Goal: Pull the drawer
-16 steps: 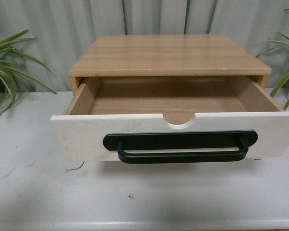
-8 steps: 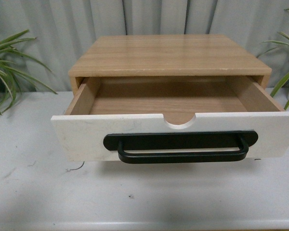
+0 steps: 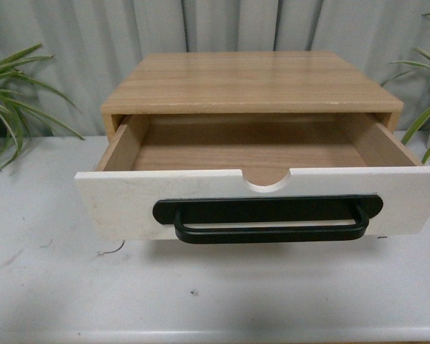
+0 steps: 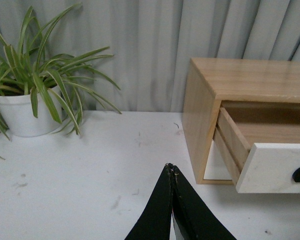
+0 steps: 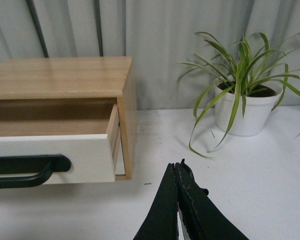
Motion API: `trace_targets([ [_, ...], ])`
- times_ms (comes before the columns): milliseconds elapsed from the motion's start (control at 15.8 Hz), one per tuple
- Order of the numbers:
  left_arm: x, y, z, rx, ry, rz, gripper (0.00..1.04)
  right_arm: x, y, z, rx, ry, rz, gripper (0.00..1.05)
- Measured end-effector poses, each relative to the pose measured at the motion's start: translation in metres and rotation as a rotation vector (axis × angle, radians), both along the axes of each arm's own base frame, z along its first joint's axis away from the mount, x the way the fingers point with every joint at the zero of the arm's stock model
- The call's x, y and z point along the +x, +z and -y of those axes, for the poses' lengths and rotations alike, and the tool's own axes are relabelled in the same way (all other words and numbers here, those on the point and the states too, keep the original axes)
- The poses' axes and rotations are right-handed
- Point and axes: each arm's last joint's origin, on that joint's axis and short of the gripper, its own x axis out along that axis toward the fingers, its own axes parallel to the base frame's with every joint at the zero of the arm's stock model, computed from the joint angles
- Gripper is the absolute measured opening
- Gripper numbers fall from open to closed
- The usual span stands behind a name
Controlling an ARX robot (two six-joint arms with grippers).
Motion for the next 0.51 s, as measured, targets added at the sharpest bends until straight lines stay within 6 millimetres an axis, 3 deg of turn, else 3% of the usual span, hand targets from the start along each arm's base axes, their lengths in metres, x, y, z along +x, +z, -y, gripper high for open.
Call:
trace_targets([
  [190, 0.0000, 0.0000, 0.0000, 0.000, 0.000, 0.000, 0.02, 0.0000, 0.0001, 0.0000, 0.000, 0.000, 0.001, 0.02],
  [508, 0.0000, 0.0000, 0.0000, 0.000, 0.000, 0.000, 0.53, 0.0000, 0.0001, 0.0000, 0.000, 0.000, 0.001, 0.55],
])
